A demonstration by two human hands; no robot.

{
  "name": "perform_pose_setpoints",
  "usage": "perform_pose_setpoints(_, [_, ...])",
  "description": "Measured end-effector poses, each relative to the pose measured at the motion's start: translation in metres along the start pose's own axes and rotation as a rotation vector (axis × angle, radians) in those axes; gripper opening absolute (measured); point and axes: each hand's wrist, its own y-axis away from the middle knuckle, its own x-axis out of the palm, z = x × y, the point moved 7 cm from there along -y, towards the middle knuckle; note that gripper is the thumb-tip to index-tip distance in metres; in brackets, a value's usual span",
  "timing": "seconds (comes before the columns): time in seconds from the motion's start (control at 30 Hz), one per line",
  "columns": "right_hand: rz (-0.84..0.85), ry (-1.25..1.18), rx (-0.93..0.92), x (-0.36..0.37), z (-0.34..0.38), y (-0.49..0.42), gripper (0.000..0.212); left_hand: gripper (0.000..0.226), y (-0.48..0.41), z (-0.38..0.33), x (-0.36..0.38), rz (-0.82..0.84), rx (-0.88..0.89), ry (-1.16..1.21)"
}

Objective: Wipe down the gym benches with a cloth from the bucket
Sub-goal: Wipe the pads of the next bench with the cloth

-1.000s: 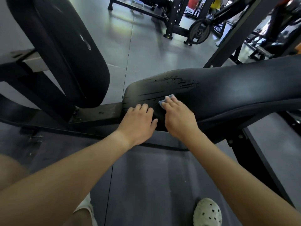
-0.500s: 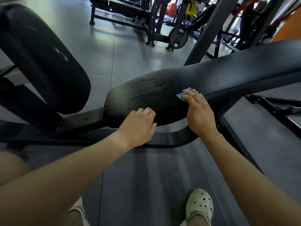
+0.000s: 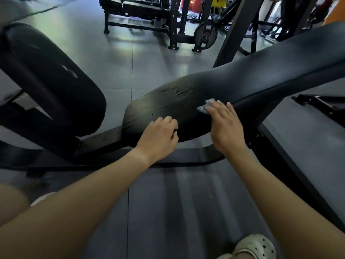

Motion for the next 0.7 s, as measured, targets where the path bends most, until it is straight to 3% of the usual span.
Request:
perform_pose_setpoints(0.1, [-0.085,0.009,0.139,0.005,0.01,-0.012,0.038,0.017,-0.001,0.01,0.011,-0.046,0.087,-0.024])
perform_pose_setpoints(0.2, [-0.105,0.008,0.097,0.021,0.042,-0.011,0.036,0.019,-0.002,0.019,0.02,-0.114,0.176,0.027])
perform_pose_setpoints(0.37, [0.095,-0.026,-0.103,0.044,0.086,-0.008,0.036,0.023,-0.002,0.036,0.022,-0.095,0.323,0.076])
perform_pose_setpoints(0.5, [0.255,0.017,-0.263,0.041,0.078,-0.025,0.037,0.027,-0.003,0.042,0.012,-0.044,0.375,0.115])
perform_pose_setpoints(0.7, [0.193,0.101,0.088,0.046,0.076,-0.042,0.033,0.046,0.02,0.074,0.009,0.118,0.213,0.068])
